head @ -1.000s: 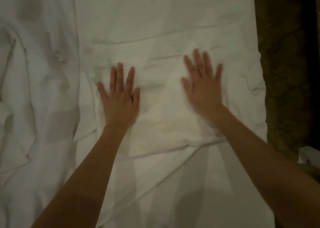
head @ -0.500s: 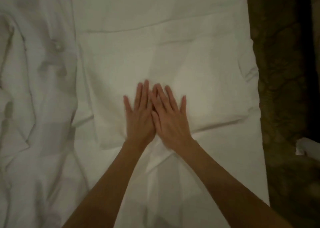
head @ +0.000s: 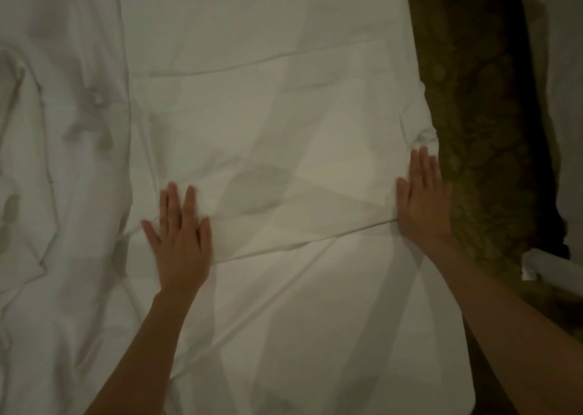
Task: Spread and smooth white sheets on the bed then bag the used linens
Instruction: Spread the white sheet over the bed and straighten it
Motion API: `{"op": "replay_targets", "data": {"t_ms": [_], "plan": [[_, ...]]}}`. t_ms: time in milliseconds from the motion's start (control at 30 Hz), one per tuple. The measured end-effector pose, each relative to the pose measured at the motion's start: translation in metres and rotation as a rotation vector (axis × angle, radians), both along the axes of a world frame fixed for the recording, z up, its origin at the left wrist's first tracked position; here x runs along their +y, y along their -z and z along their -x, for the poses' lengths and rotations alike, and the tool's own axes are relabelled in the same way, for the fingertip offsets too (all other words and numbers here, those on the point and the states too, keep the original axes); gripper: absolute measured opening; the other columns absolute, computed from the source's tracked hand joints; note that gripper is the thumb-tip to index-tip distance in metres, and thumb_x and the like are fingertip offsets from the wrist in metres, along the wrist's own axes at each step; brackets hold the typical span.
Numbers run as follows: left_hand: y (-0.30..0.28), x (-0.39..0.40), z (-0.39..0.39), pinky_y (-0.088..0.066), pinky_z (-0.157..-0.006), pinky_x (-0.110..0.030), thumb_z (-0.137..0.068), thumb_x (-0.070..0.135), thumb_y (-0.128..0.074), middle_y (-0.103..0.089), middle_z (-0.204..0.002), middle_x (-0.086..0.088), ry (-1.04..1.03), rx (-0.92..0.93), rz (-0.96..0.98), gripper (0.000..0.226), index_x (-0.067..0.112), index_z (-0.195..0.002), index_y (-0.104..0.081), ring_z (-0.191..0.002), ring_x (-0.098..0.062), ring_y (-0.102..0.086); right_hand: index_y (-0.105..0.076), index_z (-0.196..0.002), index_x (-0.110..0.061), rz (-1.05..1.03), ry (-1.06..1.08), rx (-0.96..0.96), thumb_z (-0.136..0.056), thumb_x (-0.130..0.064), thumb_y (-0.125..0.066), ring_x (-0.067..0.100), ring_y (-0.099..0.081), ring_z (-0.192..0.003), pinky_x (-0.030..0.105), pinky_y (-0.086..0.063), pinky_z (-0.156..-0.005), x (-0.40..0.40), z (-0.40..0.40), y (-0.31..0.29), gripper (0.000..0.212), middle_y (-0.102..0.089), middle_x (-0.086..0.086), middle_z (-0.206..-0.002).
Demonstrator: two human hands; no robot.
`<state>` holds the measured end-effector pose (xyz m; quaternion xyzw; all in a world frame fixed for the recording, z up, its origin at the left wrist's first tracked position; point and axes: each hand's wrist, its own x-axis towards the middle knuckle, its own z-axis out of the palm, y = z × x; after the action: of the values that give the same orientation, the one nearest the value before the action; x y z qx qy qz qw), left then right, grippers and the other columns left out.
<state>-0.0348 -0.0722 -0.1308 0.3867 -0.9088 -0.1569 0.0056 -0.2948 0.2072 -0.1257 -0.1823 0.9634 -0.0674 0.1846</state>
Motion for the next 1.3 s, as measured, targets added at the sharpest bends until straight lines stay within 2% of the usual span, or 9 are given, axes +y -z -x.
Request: {"op": "replay_targets", "data": {"t_ms": [100, 200, 333, 500, 667, 867, 1100, 1200, 1300], "plan": [[-0.009, 0.001, -0.003, -0.023, -0.116, -0.041, -0.092, 0.027, -0.058, -0.032, -0.150, -0.025, -0.404, 0.329, -0.244, 0.067, -0.003, -0.146, -0.032, -0.138, -0.033, -0.033, -0.026, -0.151, -0.009, 0.153, 0.114, -0.034, -0.095, -0.044, -0.026, 0.030, -0.018, -0.145, 0.047, -0.016, -0.117, 0.000, -0.003, -0.013, 0.066, -0.023, 0.011, -0.158], [-0.021, -0.006, -0.007, -0.047, -0.101, -0.040, -0.080, 0.023, -0.076, -0.057, -0.128, -0.016, -0.778, 0.440, -0.498, 0.065, 0.004, -0.135, -0.046, -0.115, -0.029, -0.059, -0.048, -0.134, -0.004, 0.411, 0.352, -0.045, -0.094, -0.040, -0.055, 0.024, -0.044, -0.121, 0.030, -0.036, -0.100, -0.009, -0.019, -0.028, 0.055, -0.049, 0.009, -0.130], [-0.031, -0.016, -0.006, -0.053, -0.090, -0.037, -0.077, 0.025, -0.080, -0.066, -0.117, -0.013, -0.812, 0.315, -0.739, 0.052, 0.005, -0.121, -0.061, -0.100, -0.025, -0.065, -0.058, -0.119, -0.010, 0.538, 0.688, -0.334, -0.085, -0.038, -0.070, 0.015, -0.055, -0.099, 0.025, -0.044, -0.083, -0.023, -0.019, -0.046, 0.046, -0.058, 0.000, -0.110], [-0.066, 0.010, -0.017, -0.054, -0.086, -0.044, -0.082, 0.027, -0.075, -0.071, -0.101, -0.009, -0.780, 0.325, -0.918, 0.018, 0.014, -0.093, -0.068, -0.093, -0.027, -0.067, -0.060, -0.099, -0.015, 0.875, 0.863, -0.448, -0.080, -0.017, -0.077, 0.012, -0.062, -0.084, 0.030, -0.054, -0.084, -0.034, -0.008, -0.077, 0.026, -0.063, -0.005, -0.090], [-0.087, 0.108, -0.051, -0.057, -0.069, -0.036, -0.084, 0.008, -0.071, -0.072, -0.096, -0.017, -0.848, 0.310, -1.062, 0.008, 0.009, -0.092, -0.068, -0.075, -0.023, -0.069, -0.059, -0.100, -0.019, 1.260, 1.123, -0.530, -0.080, -0.014, -0.076, 0.017, -0.065, -0.095, 0.036, -0.058, -0.082, -0.021, -0.020, -0.093, 0.026, -0.065, -0.002, -0.103], [-0.077, 0.229, -0.073, -0.058, -0.061, -0.029, -0.084, 0.003, -0.069, -0.076, -0.091, -0.006, -1.061, 0.362, -1.463, 0.020, 0.004, -0.104, -0.067, -0.078, -0.017, -0.072, -0.063, -0.118, -0.005, 0.978, 1.177, -0.860, -0.081, -0.013, -0.075, 0.023, -0.068, -0.093, 0.035, -0.059, -0.073, 0.009, -0.116, -0.057, 0.040, -0.069, 0.010, -0.111], [-0.073, 0.331, -0.060, -0.058, -0.076, -0.031, -0.086, 0.010, -0.071, -0.072, -0.104, -0.006, -1.138, 0.310, -1.652, 0.026, 0.008, -0.111, -0.064, -0.095, -0.022, -0.069, -0.060, -0.118, -0.008, 0.852, 1.013, -0.616, -0.084, -0.021, -0.074, 0.018, -0.059, -0.090, 0.028, -0.048, -0.081, 0.044, -0.134, -0.063, 0.039, -0.063, 0.002, -0.102], [-0.062, 0.319, -0.073, -0.058, -0.084, -0.038, -0.078, 0.027, -0.079, -0.070, -0.094, -0.009, -1.127, 0.283, -1.552, 0.033, 0.005, -0.099, -0.065, -0.082, -0.020, -0.067, -0.062, -0.114, -0.013, 0.769, 0.982, -0.690, -0.085, -0.027, -0.073, 0.018, -0.063, -0.088, 0.030, -0.052, -0.073, 0.078, -0.130, -0.066, 0.034, -0.066, 0.000, -0.101], [-0.050, 0.256, -0.094, -0.057, -0.081, -0.039, -0.088, 0.021, -0.066, -0.064, -0.119, -0.018, -1.292, 0.590, -1.478, 0.029, 0.004, -0.112, -0.065, -0.091, -0.024, -0.065, -0.065, -0.116, -0.009, 0.733, 0.977, -0.845, -0.084, -0.022, -0.073, 0.021, -0.067, -0.084, 0.031, -0.055, -0.067, 0.108, -0.153, -0.062, 0.035, -0.070, 0.009, -0.105]]}}
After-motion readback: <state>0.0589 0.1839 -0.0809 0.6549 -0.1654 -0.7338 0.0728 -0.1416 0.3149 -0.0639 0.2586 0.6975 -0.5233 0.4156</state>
